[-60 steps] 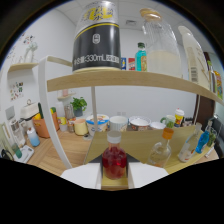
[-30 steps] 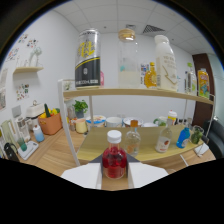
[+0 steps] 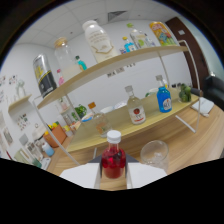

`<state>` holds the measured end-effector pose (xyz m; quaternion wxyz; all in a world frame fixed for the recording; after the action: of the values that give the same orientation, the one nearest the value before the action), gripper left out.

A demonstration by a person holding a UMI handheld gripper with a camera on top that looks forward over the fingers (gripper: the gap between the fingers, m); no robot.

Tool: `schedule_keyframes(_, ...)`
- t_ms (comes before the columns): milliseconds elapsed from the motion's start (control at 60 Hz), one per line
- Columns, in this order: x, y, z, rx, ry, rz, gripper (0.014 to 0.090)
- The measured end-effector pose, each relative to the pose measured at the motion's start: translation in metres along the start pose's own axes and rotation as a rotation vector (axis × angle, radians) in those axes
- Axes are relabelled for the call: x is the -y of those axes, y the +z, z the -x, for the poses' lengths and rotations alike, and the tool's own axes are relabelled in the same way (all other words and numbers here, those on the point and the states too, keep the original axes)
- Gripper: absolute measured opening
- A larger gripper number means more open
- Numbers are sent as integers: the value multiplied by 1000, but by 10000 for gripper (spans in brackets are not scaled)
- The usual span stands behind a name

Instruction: Make me a cup of Vodka Sunrise.

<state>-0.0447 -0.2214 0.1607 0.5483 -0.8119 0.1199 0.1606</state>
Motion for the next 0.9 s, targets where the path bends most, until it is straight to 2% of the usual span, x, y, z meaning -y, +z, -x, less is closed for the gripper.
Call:
schedule_keyframes(167,14,-1,18,209,547,18,345)
schedule_keyframes(417,40,4,8,385,1159,1,344)
schedule_keyframes(717,55,-2,3,533,1662,-25,344)
schedule_keyframes(900,56,-4,5,520,1645,-33,345)
